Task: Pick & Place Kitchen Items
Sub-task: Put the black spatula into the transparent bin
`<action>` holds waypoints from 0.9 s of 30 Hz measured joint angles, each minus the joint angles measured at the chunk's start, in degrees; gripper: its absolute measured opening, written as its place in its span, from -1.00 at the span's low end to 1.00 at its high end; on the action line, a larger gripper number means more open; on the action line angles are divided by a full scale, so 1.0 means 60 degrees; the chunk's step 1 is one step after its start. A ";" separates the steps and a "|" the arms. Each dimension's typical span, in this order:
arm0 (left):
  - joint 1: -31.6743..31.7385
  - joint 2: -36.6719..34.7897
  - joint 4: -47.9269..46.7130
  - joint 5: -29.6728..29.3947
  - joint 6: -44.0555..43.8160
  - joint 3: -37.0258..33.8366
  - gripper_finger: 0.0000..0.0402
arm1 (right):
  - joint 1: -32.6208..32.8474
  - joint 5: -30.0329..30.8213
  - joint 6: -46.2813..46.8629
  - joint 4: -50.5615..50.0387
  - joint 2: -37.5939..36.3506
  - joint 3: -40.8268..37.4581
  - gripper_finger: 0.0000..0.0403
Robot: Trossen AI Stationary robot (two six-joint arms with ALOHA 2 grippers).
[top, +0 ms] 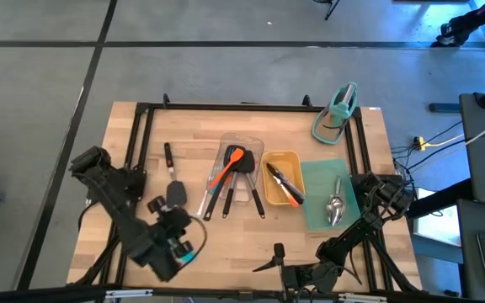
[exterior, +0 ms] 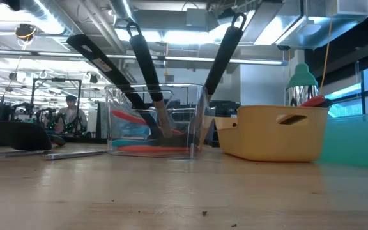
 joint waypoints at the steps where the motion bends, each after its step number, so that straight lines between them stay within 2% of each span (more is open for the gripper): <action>1: -0.0172 -0.0004 -0.0068 -0.0050 -0.0184 -0.0110 -0.72 | 0.0000 -0.0003 0.0000 0.0000 0.0000 0.0000 0.31; 9: -0.1061 0.0518 -0.0148 0.0168 -0.0121 -0.1502 -0.81 | -0.0004 -0.0019 0.0000 0.0001 0.0000 0.0000 0.31; 14: -0.1126 0.1208 -0.0179 0.0878 0.0307 -0.2321 -0.74 | -0.0022 -0.0033 0.0000 -0.0001 0.0000 0.0000 0.31; 18: -0.1079 0.1673 -0.0227 0.0774 0.0384 -0.2696 -0.51 | -0.0029 -0.0032 0.0001 -0.0002 0.0000 0.0000 0.31; 24: -0.1037 0.2128 -0.0299 -0.0968 0.0372 -0.3004 -0.02 | -0.0051 -0.0029 0.0004 -0.0007 0.0000 0.0000 0.31; 27: -0.0882 0.2319 -0.0467 -0.1204 0.0318 -0.3371 0.17 | -0.0047 -0.0032 0.0004 -0.0017 0.0000 0.0000 0.31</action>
